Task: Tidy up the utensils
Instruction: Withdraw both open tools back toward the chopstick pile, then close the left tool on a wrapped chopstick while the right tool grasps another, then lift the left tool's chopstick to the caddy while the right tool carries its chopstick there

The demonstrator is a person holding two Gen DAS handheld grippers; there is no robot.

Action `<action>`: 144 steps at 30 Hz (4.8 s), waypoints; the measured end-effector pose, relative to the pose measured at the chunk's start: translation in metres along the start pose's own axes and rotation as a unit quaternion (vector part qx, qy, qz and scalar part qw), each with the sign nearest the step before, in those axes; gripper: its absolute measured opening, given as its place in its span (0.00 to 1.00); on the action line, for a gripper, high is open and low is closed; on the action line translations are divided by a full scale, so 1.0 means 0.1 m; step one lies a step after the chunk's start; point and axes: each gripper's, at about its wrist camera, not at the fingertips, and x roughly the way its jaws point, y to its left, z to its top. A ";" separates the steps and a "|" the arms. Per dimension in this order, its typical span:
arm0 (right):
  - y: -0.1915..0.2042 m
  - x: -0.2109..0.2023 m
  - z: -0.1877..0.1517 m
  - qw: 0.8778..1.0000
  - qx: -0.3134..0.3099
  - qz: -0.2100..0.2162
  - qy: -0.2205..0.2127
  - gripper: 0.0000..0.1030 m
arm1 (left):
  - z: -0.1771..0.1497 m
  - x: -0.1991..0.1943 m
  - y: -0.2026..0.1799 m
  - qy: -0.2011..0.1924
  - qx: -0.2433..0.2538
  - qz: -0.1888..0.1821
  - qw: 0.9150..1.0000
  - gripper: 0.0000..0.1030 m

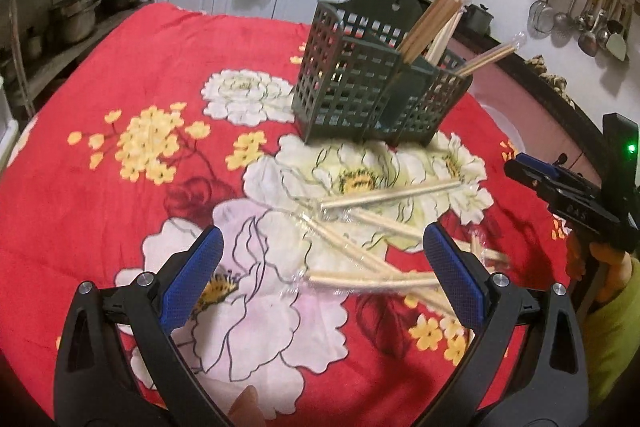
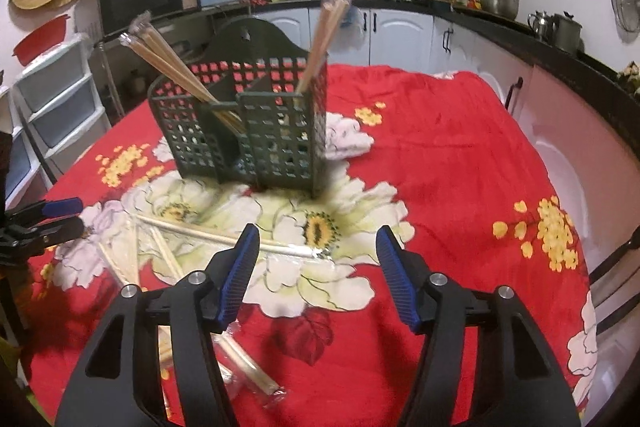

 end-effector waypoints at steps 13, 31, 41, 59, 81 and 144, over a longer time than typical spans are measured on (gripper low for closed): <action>-0.15 0.48 -0.06 0.997 0.035 0.019 0.059 0.40 | -0.16 0.19 0.08 0.042 -0.020 -0.027 0.999 0.58; -0.11 0.73 -0.09 0.995 0.040 0.023 0.084 0.08 | -0.17 0.30 0.15 0.047 -0.033 -0.025 0.998 0.25; -0.19 0.65 -0.09 0.996 0.055 0.020 0.067 0.01 | -0.18 0.32 0.14 0.056 -0.025 -0.029 0.998 0.02; -0.15 0.12 0.17 0.999 0.041 0.014 -0.006 0.01 | -0.05 0.13 0.11 0.028 -0.023 -0.041 0.999 0.00; 0.16 -0.26 0.38 0.998 0.005 0.022 -0.058 0.01 | -0.29 -0.01 0.28 0.062 -0.057 -0.090 0.992 0.26; 0.44 -1.68 1.78 0.958 -0.067 0.024 -0.279 0.01 | 2.16 -1.14 -1.05 -0.230 0.092 -0.114 0.962 0.00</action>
